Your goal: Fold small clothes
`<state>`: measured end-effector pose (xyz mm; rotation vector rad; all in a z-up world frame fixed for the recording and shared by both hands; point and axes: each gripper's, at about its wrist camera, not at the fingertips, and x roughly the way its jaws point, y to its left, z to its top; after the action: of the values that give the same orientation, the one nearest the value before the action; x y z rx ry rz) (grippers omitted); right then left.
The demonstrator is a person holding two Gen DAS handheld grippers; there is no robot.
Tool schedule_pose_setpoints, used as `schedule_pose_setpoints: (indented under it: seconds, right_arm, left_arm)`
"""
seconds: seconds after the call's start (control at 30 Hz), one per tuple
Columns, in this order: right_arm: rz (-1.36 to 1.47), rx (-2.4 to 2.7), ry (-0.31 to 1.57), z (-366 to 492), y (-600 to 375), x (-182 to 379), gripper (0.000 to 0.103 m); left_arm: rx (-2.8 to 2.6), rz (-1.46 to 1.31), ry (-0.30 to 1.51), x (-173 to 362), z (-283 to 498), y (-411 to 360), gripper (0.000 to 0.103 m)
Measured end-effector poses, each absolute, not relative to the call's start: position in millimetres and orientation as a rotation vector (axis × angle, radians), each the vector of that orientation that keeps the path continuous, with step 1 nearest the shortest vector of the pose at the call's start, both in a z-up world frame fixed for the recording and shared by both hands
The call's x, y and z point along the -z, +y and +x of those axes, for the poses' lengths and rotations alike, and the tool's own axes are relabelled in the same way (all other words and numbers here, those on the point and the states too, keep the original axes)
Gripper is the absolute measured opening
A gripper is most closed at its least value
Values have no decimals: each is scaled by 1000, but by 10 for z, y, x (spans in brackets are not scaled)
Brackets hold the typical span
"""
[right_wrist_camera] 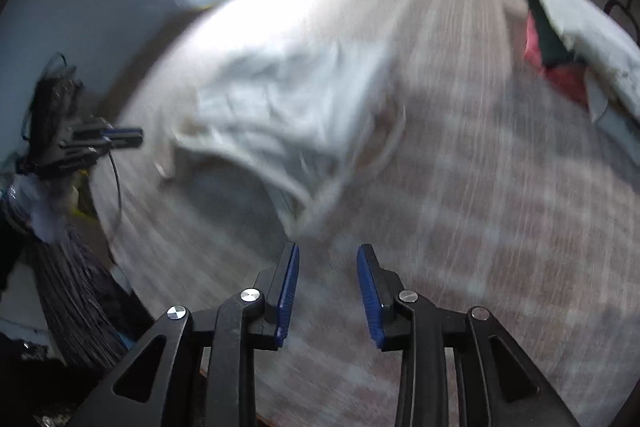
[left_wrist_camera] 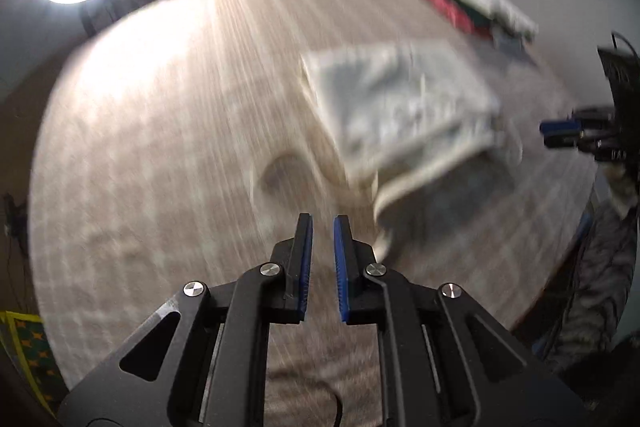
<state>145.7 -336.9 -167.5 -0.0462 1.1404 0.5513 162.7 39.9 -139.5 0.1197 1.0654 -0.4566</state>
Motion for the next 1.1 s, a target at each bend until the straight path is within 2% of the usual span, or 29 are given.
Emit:
schedule_pose_setpoints:
  seconds: [0.13, 0.23, 0.53, 0.77, 0.8, 0.83, 0.93, 1.1]
  right_arm:
    - [1, -537, 1021, 1625, -3231, 1499, 32]
    - [22, -490, 960, 1883, -3138, 1500, 42]
    - [382, -451, 1016, 2591, -3455, 1992, 48]
    - [556, -475, 1035, 2900, -3490, 2227, 34]
    - [563, -482, 1029, 2911, -3461, 2239, 27]
    - [555, -485, 1026, 2919, -3430, 2233, 14]
    - [525, -492, 1012, 2931, -3381, 2198, 1]
    - [431, -419, 1022, 2900, -3278, 2185, 0]
  left_arm:
    - [441, 12, 1002, 1283, 1949, 281, 9]
    - [426, -107, 1039, 1459, 2277, 182, 9]
    - [379, -367, 1133, 1940, 2723, 255, 9]
    - [396, -411, 1109, 2000, 2827, 261, 9]
    - [390, -404, 1099, 1995, 2820, 260, 7]
    - [386, -397, 1087, 1986, 2810, 254, 5]
    - [349, -340, 1045, 1948, 2746, 212, 1]
    - [260, -289, 1067, 2072, 2694, 287, 0]
